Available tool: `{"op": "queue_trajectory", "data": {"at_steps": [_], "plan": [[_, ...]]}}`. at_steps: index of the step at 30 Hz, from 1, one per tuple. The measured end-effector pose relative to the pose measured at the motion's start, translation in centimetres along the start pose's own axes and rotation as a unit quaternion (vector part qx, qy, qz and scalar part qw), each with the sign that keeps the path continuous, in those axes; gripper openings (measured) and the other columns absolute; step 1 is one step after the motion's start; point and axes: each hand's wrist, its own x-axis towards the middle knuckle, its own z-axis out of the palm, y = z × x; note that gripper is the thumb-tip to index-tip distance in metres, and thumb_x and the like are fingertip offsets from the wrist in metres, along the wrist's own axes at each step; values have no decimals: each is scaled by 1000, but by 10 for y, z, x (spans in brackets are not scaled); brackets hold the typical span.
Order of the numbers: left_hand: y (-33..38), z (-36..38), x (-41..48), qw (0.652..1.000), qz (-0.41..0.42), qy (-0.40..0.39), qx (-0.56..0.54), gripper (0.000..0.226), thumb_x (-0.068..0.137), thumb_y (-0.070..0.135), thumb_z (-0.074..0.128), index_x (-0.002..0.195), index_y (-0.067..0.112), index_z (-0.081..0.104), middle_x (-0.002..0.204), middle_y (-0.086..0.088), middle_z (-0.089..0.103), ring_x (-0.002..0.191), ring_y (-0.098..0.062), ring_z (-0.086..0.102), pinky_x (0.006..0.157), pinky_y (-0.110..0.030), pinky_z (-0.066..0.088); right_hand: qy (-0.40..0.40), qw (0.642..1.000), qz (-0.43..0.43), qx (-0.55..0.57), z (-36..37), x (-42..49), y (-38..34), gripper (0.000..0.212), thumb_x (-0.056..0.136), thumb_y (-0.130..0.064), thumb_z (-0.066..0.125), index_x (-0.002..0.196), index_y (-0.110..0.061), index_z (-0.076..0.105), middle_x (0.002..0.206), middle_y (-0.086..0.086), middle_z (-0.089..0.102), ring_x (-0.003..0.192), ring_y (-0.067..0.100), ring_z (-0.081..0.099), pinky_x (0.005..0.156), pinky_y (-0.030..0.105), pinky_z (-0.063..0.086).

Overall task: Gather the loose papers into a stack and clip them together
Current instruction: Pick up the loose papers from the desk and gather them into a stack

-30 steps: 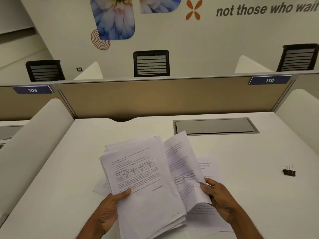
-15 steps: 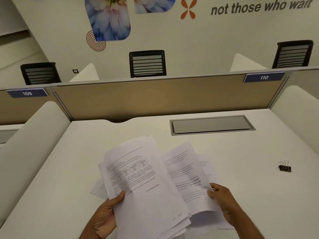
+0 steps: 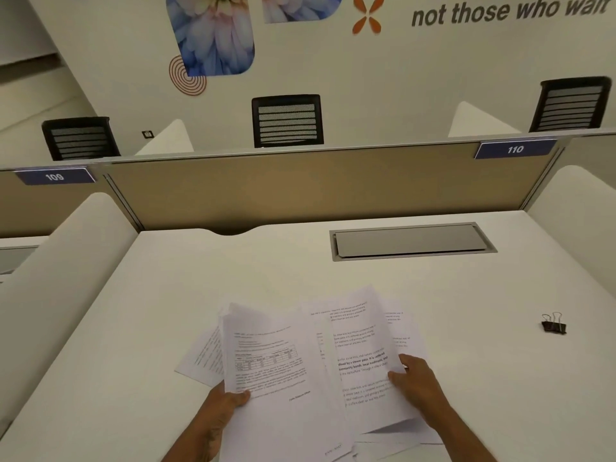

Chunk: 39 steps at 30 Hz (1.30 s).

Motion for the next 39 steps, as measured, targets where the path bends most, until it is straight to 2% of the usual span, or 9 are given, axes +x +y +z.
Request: {"op": "queue_trajectory", "data": {"at_steps": [6, 13, 19, 23, 27, 33, 36, 37, 39], "plan": [[5, -7, -5, 989, -19, -26, -144, 46, 80, -2, 72, 125, 7, 65, 123, -21, 70, 118, -44, 62, 109, -58, 43, -11, 997, 12, 78, -9, -8, 1, 29, 94, -1, 55, 112, -16, 71, 104, 3, 78, 89, 26, 76, 75, 38, 63], [12, 2, -15, 966, -33, -68, -247, 40, 85, -4, 62, 122, 8, 66, 123, -18, 70, 112, -39, 63, 98, -47, 50, -9, 988, 19, 151, -10, -23, 3, 31, 94, 1, 58, 119, -13, 70, 101, 6, 80, 86, 28, 77, 65, 31, 61], [8, 6, -17, 966, -37, -66, -245, 62, 74, -1, 69, 135, 6, 61, 130, -18, 68, 114, -37, 63, 101, -47, 49, -76, 977, 30, 196, -11, -30, 3, 31, 95, -1, 61, 124, -9, 68, 109, 10, 79, 95, 33, 76, 83, 44, 63], [7, 15, -21, 967, -28, -78, -242, 40, 87, -2, 62, 125, 8, 66, 117, -14, 76, 108, -34, 67, 90, -45, 59, -165, 956, 42, 238, -4, -38, -3, 33, 93, 2, 64, 125, -8, 68, 114, 13, 77, 102, 37, 74, 86, 45, 61], [5, 17, -21, 962, -49, -94, -252, 40, 92, 0, 60, 131, 7, 62, 129, -19, 69, 124, -39, 60, 115, -55, 38, -194, 950, 35, 241, 6, -43, -5, 34, 90, 0, 69, 124, -5, 70, 119, 14, 75, 109, 36, 72, 95, 46, 58], [2, 20, -24, 966, -59, -99, -232, 36, 86, 6, 68, 121, 10, 69, 119, -20, 74, 118, -41, 64, 110, -62, 40, -230, 951, 9, 208, 26, -50, -7, 37, 89, -1, 70, 125, -7, 71, 124, 10, 74, 115, 29, 70, 105, 48, 53], [2, 18, -19, 975, -41, -79, -206, 42, 83, 7, 72, 125, 10, 68, 121, -19, 73, 117, -42, 65, 109, -60, 42, -147, 973, 41, 175, 19, -55, -9, 24, 91, -13, 70, 115, -12, 75, 106, 11, 79, 92, 25, 76, 83, 35, 62], [3, 18, -18, 978, -33, -71, -193, 44, 83, 8, 72, 127, 10, 67, 122, -19, 73, 118, -42, 65, 109, -61, 42, -52, 988, 44, 137, 14, -54, -6, 21, 91, -17, 70, 112, -11, 74, 98, 12, 80, 83, 25, 75, 75, 34, 61], [3, 18, -16, 985, -5, -54, -162, 39, 87, 7, 70, 125, 11, 67, 120, -18, 74, 115, -42, 66, 106, -61, 46, 152, 988, 19, -13, 3, -46, 6, 32, 90, -24, 72, 118, -12, 69, 103, 11, 75, 94, 29, 71, 81, 38, 57]]}}
